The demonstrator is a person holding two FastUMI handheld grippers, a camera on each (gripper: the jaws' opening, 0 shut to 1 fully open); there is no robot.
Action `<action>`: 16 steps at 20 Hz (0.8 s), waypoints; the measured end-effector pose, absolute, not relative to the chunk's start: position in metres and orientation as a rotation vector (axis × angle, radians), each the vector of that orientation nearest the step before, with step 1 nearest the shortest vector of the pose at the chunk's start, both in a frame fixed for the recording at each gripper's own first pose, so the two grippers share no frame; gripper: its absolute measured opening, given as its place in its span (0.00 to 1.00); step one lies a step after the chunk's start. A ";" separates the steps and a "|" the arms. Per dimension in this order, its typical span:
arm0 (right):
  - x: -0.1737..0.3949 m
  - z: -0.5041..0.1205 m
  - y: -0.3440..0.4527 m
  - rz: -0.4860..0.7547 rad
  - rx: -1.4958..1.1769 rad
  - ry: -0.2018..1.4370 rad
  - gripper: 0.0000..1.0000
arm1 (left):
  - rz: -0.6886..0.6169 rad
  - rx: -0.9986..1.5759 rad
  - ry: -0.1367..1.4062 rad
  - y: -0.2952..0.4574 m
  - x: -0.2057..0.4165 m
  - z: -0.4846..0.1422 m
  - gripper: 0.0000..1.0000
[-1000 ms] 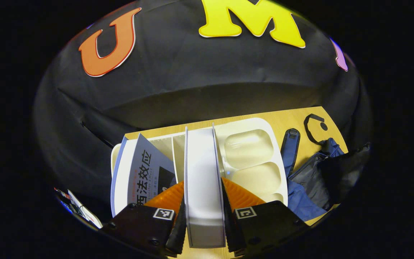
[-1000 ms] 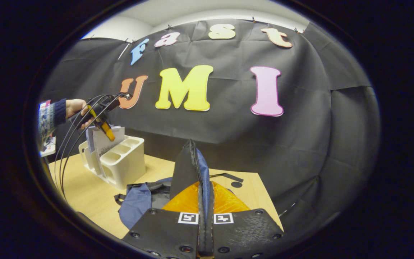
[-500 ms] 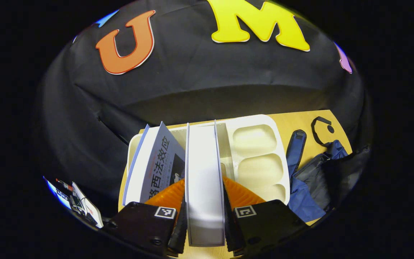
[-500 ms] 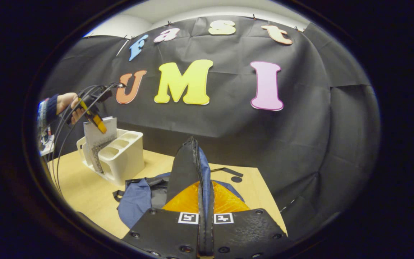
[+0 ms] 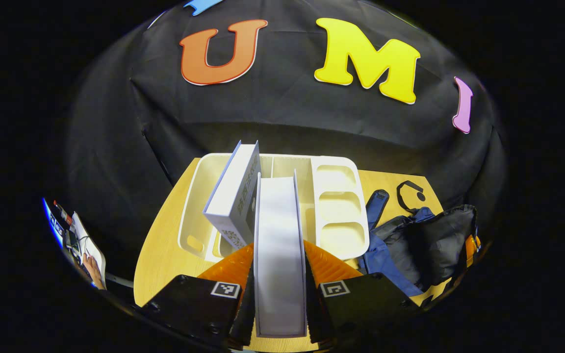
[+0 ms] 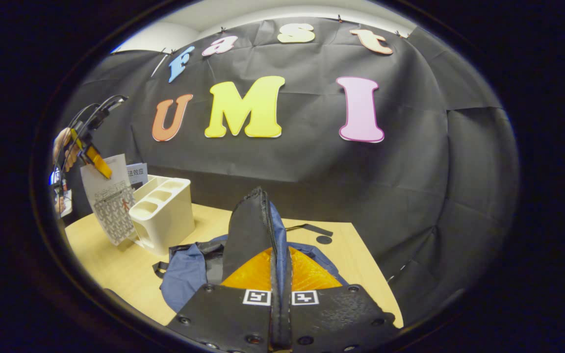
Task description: Open the schoolbag, grab two books from the bookshelf and put them into the schoolbag.
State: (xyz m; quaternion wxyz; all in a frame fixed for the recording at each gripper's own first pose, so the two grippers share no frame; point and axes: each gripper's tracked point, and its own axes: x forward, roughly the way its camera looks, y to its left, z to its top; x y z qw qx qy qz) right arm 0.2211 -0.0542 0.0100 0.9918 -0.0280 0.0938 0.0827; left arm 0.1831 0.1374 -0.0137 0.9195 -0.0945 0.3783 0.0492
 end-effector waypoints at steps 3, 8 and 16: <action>0.223 0.008 -0.051 0.162 -0.059 0.201 0.01 | 0.076 -0.287 0.748 0.133 0.155 -0.012 0.45; 0.223 0.009 -0.048 0.150 -0.068 0.209 0.01 | 0.024 -0.436 0.727 0.117 0.115 -0.026 0.45; 0.223 0.016 -0.034 0.153 -0.096 0.209 0.01 | -0.078 -0.680 0.717 0.077 0.079 -0.053 0.45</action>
